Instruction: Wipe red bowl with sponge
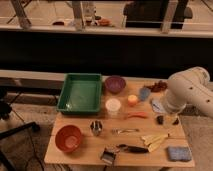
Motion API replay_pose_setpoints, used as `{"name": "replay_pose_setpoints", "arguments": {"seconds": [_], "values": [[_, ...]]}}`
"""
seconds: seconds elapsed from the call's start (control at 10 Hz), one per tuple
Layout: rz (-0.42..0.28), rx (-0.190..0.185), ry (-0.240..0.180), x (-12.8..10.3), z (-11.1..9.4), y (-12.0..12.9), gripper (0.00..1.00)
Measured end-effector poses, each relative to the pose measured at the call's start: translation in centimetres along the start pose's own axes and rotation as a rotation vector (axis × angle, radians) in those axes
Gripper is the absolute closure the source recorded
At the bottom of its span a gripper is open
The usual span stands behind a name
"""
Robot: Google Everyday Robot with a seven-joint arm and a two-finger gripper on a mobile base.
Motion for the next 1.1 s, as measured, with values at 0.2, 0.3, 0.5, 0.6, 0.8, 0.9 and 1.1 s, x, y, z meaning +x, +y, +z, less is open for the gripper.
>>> {"name": "replay_pose_setpoints", "arguments": {"seconds": [0.2, 0.3, 0.5, 0.6, 0.8, 0.9, 1.1], "values": [[0.000, 0.000, 0.000, 0.0, 0.0, 0.0, 0.20], [0.000, 0.000, 0.000, 0.0, 0.0, 0.0, 0.20], [0.001, 0.000, 0.000, 0.0, 0.0, 0.0, 0.20], [0.007, -0.005, -0.003, 0.1, 0.3, 0.3, 0.20], [0.034, -0.026, -0.020, 0.5, 1.9, 1.9, 0.20], [0.041, -0.030, -0.025, 0.5, 2.4, 2.3, 0.20], [0.041, -0.038, -0.027, 0.2, 2.6, 2.8, 0.20]]}}
